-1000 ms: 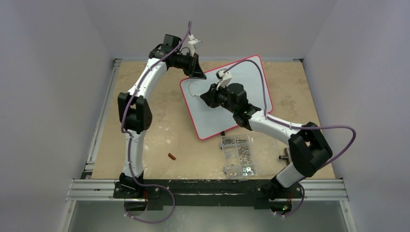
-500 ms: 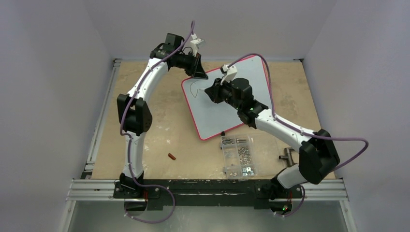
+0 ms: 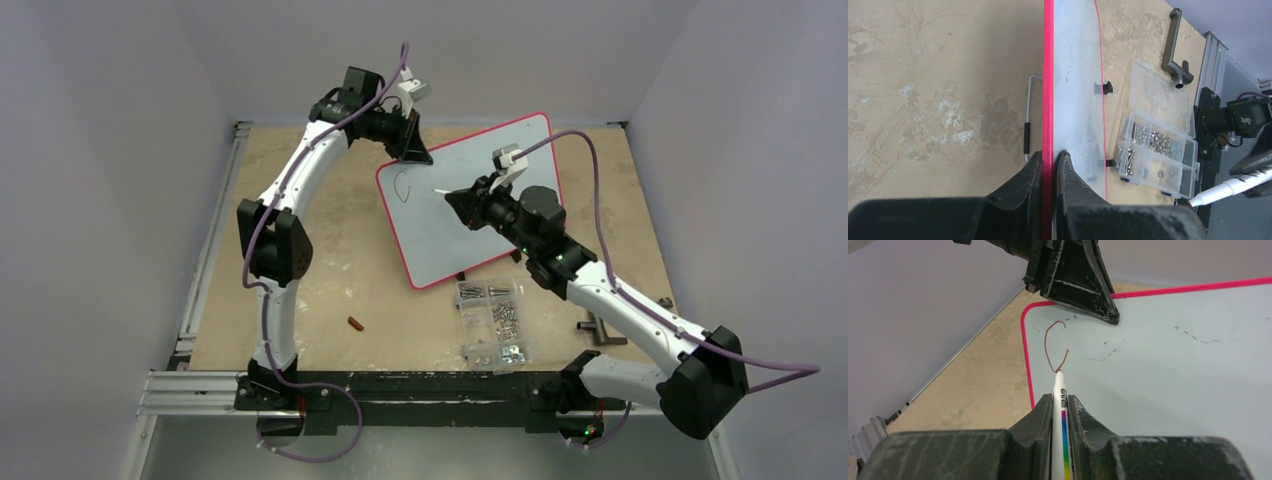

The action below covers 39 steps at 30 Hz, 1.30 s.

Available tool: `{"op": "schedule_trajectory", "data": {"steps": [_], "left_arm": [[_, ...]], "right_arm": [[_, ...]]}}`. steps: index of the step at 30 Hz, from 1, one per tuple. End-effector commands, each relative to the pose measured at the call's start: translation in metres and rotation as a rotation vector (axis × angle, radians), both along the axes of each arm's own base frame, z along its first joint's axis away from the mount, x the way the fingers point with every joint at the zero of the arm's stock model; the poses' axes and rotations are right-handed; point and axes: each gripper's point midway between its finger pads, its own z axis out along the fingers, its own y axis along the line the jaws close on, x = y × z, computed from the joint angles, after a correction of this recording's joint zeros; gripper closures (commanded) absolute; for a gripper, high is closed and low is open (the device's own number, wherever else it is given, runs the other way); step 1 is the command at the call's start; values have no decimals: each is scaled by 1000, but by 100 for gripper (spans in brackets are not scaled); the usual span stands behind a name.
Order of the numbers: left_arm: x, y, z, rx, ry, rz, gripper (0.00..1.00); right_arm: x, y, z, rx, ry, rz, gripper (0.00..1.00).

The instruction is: Write a sentence on the whiteboard

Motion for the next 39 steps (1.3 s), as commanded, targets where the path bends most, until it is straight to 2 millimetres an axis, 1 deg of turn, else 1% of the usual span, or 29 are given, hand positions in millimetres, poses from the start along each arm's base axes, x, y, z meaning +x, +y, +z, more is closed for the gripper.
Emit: {"op": "schedule_trajectory", "data": {"steps": [1,4,12,18,26,32,39], "left_arm": [[9,19,7,115,-192,10,100],[4,23,4,133,-186,10,100],[-8,29,13,161,-219,22,100],[-16,27,12,147,-232,14,100],[-23,38,8,159,-281,76,100],[-27,36,13,144,-279,67,100],[-32,30,12,132,-240,28,100]], "right_arm": [[-13,-8,11,32,-32,7,100],[-19,-12,9,37,-38,9,100],[-27,-16,13,58,-61,16,100],[-28,-19,13,63,-70,10,100],[-26,-16,8,66,-68,14,100],[-29,-14,8,68,-99,40,100],[-25,-12,-1,57,-98,41,100]]}}
